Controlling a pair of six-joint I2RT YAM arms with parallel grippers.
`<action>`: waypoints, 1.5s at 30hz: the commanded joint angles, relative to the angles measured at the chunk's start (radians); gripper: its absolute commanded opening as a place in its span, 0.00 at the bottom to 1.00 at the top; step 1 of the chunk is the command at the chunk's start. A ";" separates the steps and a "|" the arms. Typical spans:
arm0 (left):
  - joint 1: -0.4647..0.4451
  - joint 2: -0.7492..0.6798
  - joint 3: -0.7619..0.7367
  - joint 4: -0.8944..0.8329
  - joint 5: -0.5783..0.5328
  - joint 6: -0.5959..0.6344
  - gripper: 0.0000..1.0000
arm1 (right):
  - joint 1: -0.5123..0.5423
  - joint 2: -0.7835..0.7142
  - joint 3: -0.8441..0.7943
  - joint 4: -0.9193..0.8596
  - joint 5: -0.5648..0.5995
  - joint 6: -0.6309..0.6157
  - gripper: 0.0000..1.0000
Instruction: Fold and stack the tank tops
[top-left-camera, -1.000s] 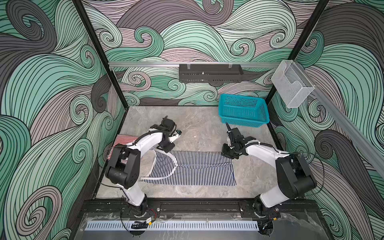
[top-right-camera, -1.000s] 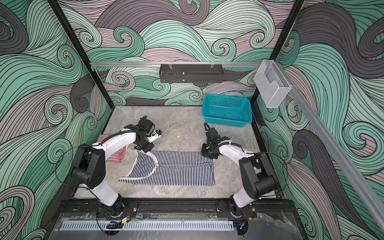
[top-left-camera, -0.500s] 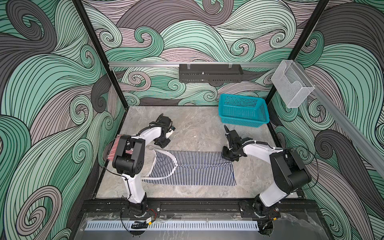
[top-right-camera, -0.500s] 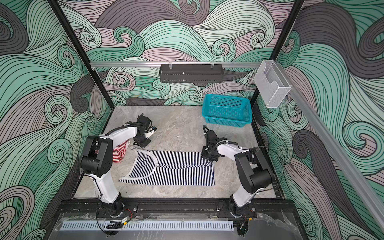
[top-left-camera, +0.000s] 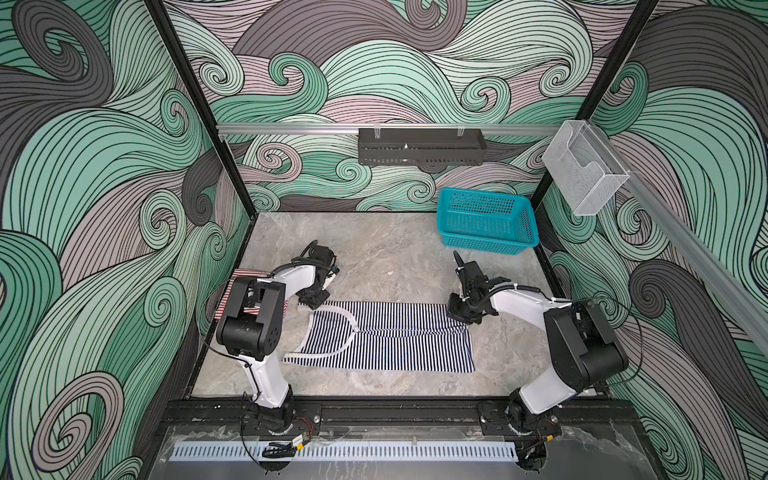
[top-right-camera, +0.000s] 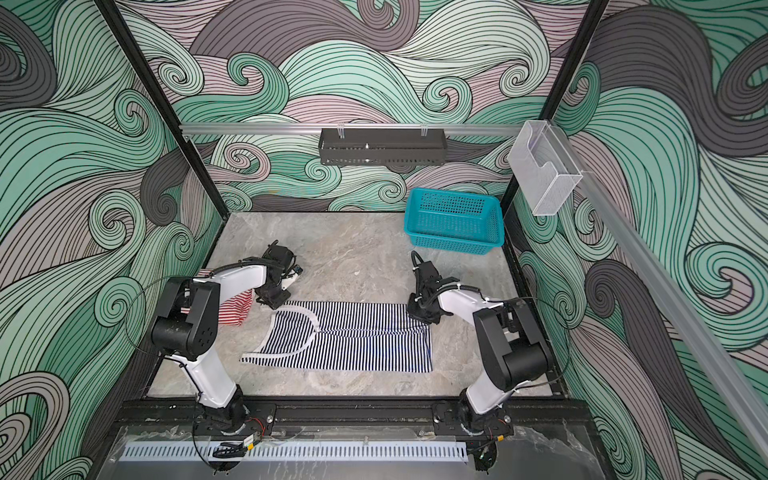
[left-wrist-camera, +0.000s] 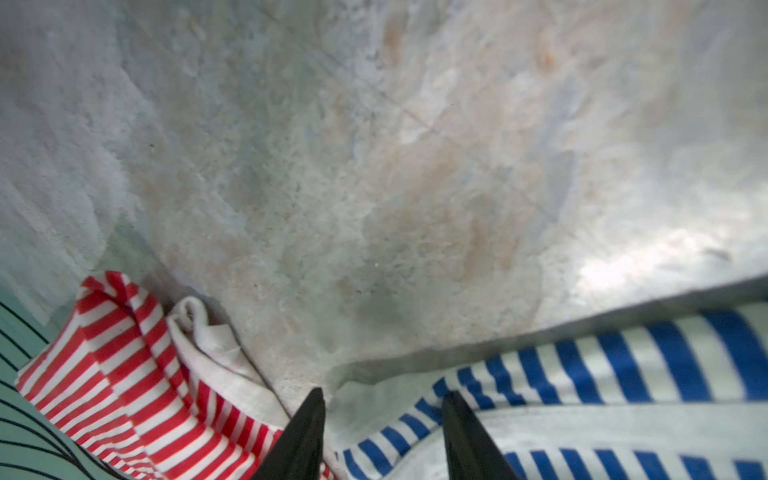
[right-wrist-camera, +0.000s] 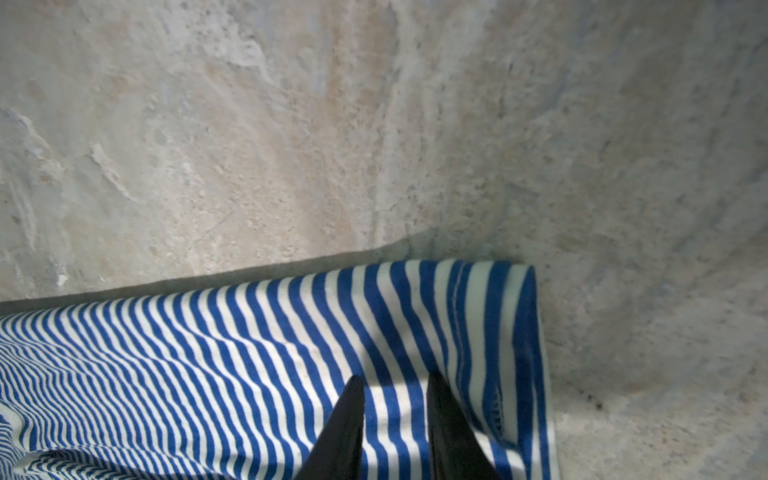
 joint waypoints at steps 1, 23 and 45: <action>0.013 0.078 0.020 0.055 -0.086 0.008 0.46 | -0.015 0.005 -0.047 -0.104 0.052 0.011 0.30; -0.056 0.155 0.436 -0.051 -0.053 -0.058 0.47 | 0.097 -0.268 -0.086 -0.077 0.041 0.100 0.35; -0.385 -0.034 -0.026 -0.242 0.284 -0.029 0.47 | 0.097 0.024 0.086 -0.090 0.128 0.025 0.35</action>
